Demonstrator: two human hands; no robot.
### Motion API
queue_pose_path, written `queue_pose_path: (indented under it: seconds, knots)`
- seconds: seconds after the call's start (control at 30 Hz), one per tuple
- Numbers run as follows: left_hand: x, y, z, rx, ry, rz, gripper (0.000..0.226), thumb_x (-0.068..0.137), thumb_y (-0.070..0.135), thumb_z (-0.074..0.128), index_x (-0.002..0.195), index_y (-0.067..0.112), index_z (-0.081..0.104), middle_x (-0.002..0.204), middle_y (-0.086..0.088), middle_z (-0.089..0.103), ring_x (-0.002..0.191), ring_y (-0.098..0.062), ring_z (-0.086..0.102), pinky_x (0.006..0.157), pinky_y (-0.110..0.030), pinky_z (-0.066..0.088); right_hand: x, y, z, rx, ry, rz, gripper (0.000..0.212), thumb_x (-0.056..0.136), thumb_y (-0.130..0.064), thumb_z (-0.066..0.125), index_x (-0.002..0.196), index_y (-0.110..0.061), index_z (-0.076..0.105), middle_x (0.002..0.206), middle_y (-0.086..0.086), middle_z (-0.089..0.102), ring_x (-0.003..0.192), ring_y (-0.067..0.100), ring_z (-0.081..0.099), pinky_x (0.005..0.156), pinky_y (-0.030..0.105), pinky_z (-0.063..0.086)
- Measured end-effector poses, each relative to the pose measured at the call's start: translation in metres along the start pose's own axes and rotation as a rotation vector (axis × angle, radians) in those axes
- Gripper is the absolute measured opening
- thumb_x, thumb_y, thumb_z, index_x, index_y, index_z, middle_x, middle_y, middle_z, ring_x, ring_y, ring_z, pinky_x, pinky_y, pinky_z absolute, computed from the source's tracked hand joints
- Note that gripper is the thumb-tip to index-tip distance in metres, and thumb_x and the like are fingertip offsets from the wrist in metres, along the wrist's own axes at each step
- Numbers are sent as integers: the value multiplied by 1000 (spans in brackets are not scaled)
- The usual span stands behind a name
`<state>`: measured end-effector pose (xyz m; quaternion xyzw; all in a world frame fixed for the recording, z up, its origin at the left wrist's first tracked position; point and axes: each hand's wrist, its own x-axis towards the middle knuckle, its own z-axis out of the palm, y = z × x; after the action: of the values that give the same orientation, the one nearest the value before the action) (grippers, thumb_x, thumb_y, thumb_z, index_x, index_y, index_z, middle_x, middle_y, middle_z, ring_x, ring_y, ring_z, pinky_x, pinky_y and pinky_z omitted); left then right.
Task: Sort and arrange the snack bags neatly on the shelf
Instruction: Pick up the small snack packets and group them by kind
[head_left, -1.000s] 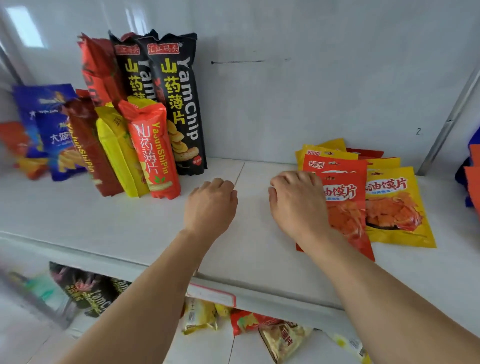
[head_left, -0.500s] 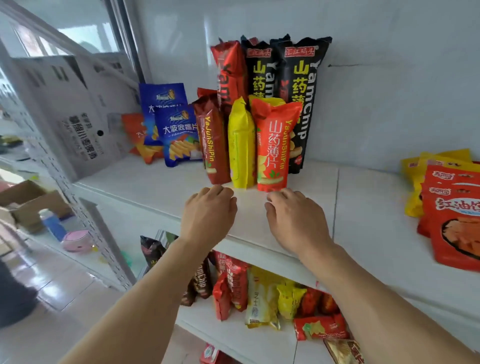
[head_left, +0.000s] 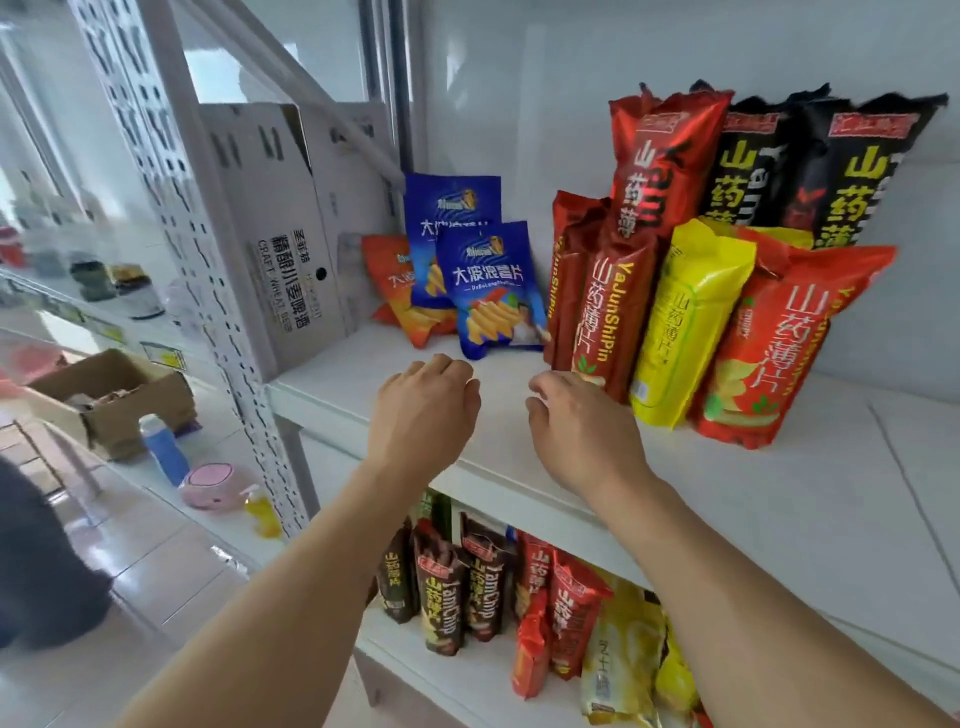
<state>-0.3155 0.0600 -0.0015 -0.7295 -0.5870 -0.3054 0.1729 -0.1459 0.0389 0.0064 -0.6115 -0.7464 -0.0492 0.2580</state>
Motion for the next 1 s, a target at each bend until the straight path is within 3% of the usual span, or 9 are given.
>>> queue_pose_path:
  seconds: [0.13, 0.23, 0.4, 0.5, 0.63, 0.83, 0.87, 0.93, 1.0]
  knots:
    - [35, -36, 21, 7, -8, -86, 20, 96, 27, 56, 96, 13, 70, 94, -5, 69, 87, -32, 64, 61, -34, 40, 55, -10, 28, 120, 11, 44, 33, 102, -33, 44, 130, -19, 52, 128, 3, 59, 116, 24, 56, 82, 35, 47]
    - [62, -60, 32, 24, -28, -147, 21, 97, 31, 52, 97, 18, 69, 98, 0, 66, 92, -28, 64, 61, -33, 43, 101, -14, 52, 202, 32, 98, 36, 100, -35, 49, 130, -15, 52, 138, 9, 53, 129, 28, 48, 97, 40, 48]
    - [105, -95, 48, -95, -42, -272, 30, 100, 37, 47, 119, 21, 64, 115, 0, 64, 104, -27, 62, 75, -36, 47, 164, -18, 84, 346, 65, 258, 43, 97, -39, 52, 133, -15, 51, 133, 12, 52, 121, 33, 52, 102, 43, 44]
    - [135, -112, 68, -237, -116, -356, 36, 100, 39, 46, 130, 22, 57, 127, -1, 57, 111, -27, 59, 76, -32, 39, 190, -17, 98, 386, 91, 333, 43, 95, -39, 53, 130, -13, 54, 130, 14, 52, 121, 33, 51, 102, 45, 43]
    - [177, -133, 97, -484, -108, -409, 39, 99, 41, 50, 130, 18, 56, 130, -7, 57, 115, -27, 57, 87, -35, 44, 219, -12, 112, 338, 118, 421, 53, 96, -41, 53, 138, -9, 46, 143, 14, 44, 131, 32, 42, 107, 41, 36]
    - [223, -144, 128, -821, -83, -430, 47, 97, 44, 55, 136, 17, 53, 135, -2, 56, 123, -20, 53, 102, -31, 42, 250, 1, 133, 238, 113, 605, 67, 96, -53, 46, 148, -14, 33, 155, 15, 31, 140, 37, 32, 113, 50, 30]
    - [228, -145, 131, -870, -88, -455, 46, 97, 45, 55, 134, 17, 53, 131, 2, 59, 118, -17, 55, 98, -28, 43, 253, 1, 135, 225, 79, 635, 70, 95, -56, 45, 150, -15, 31, 155, 15, 30, 140, 37, 32, 112, 50, 29]
    - [236, -145, 136, -987, -111, -509, 31, 100, 41, 53, 123, 21, 54, 107, 16, 60, 93, -3, 57, 74, -12, 40, 259, 0, 137, 218, 6, 690, 74, 92, -62, 44, 149, -16, 30, 152, 16, 36, 138, 37, 35, 112, 49, 30]
    - [243, -147, 140, -1089, -122, -547, 16, 101, 41, 50, 110, 28, 51, 88, 25, 53, 75, 8, 51, 59, -8, 35, 262, 0, 138, 245, -32, 736, 76, 88, -68, 47, 144, -18, 37, 144, 14, 46, 133, 36, 42, 110, 47, 34]
